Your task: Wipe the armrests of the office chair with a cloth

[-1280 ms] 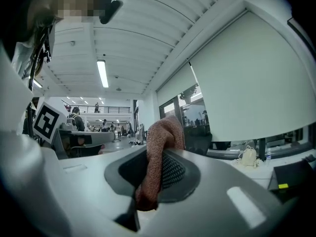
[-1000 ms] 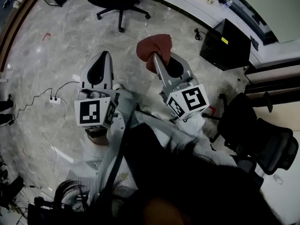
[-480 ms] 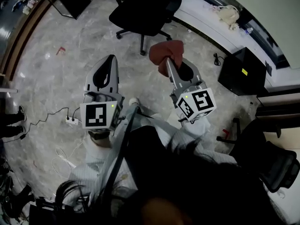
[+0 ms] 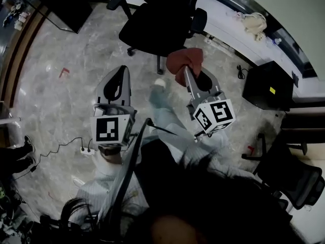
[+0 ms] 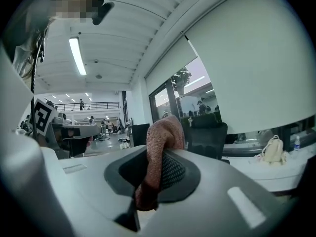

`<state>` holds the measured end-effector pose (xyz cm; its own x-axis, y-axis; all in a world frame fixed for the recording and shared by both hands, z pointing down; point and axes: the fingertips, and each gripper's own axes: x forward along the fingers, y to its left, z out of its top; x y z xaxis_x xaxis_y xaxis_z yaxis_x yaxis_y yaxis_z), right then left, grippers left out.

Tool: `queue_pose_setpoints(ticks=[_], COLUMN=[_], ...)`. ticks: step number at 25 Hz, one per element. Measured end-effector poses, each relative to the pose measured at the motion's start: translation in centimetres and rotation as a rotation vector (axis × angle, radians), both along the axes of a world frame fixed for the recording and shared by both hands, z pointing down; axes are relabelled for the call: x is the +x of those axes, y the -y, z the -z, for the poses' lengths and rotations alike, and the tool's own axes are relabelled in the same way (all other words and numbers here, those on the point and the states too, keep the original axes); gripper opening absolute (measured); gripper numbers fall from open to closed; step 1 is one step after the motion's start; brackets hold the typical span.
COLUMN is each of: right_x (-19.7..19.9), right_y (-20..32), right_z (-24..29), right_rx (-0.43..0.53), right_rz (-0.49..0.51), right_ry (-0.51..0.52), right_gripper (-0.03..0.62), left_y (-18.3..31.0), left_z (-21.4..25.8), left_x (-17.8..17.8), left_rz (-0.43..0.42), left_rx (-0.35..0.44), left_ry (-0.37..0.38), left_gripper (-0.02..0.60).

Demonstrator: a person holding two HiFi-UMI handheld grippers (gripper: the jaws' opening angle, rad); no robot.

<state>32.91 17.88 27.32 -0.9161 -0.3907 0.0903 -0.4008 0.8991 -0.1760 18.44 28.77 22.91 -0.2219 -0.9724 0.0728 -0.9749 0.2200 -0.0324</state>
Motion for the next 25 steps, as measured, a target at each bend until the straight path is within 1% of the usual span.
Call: queue_pose_setpoints(ticks=[3, 5, 8, 11, 14, 16, 18, 20, 22, 25], right_x=[-5.4, -8.5, -12.6, -15.0, -15.3, -14.5, -13.7, -13.5, -13.6, -12.8], right_y=[6.6, 10.6, 16.0, 20.2, 22.7, 23.2, 23.6, 25.0, 26.6, 28.7], right_z=[-1.1, -0.8, 0.9, 1.9, 2.4, 2.8, 2.4, 0.7, -1.7, -5.6], right_rx=[-0.005, 0.006, 0.031, 0.056, 0.054, 0.041, 0.012, -0.024, -0.060, -0.145], right_rz=[-0.015, -0.032, -0.054, -0.071, -0.115, -0.160, -0.213, -0.254, -0.270, -0.297], right_ry=[-0.002, -0.003, 0.006, -0.003, -0.020, -0.034, -0.067, -0.114, -0.168, -0.242], right_gripper=[0.041, 0.041, 0.041, 0.040, 0.041, 0.041, 0.041, 0.041, 0.041, 0.041], left_y=[6.4, 10.6, 16.4, 21.9, 25.5, 26.9, 28.9, 32.1, 35.4, 39.7], left_z=[-0.3, 0.6, 2.7, 3.8, 4.1, 5.0, 5.5, 4.8, 3.8, 1.8], left_x=[-6.2, -9.4, -13.0, -15.6, -16.7, -16.9, -16.8, -17.0, -17.1, -16.3], left_rz=[-0.004, -0.028, -0.068, -0.105, -0.154, -0.184, -0.237, -0.306, -0.372, -0.476], left_rx=[0.003, -0.002, 0.012, 0.033, 0.036, 0.061, 0.071, 0.062, 0.043, -0.023], left_ry=[0.011, 0.028, 0.045, 0.041, 0.036, 0.027, 0.017, 0.003, -0.015, 0.009], left_gripper=[0.003, 0.003, 0.003, 0.003, 0.003, 0.003, 0.003, 0.003, 0.003, 0.003])
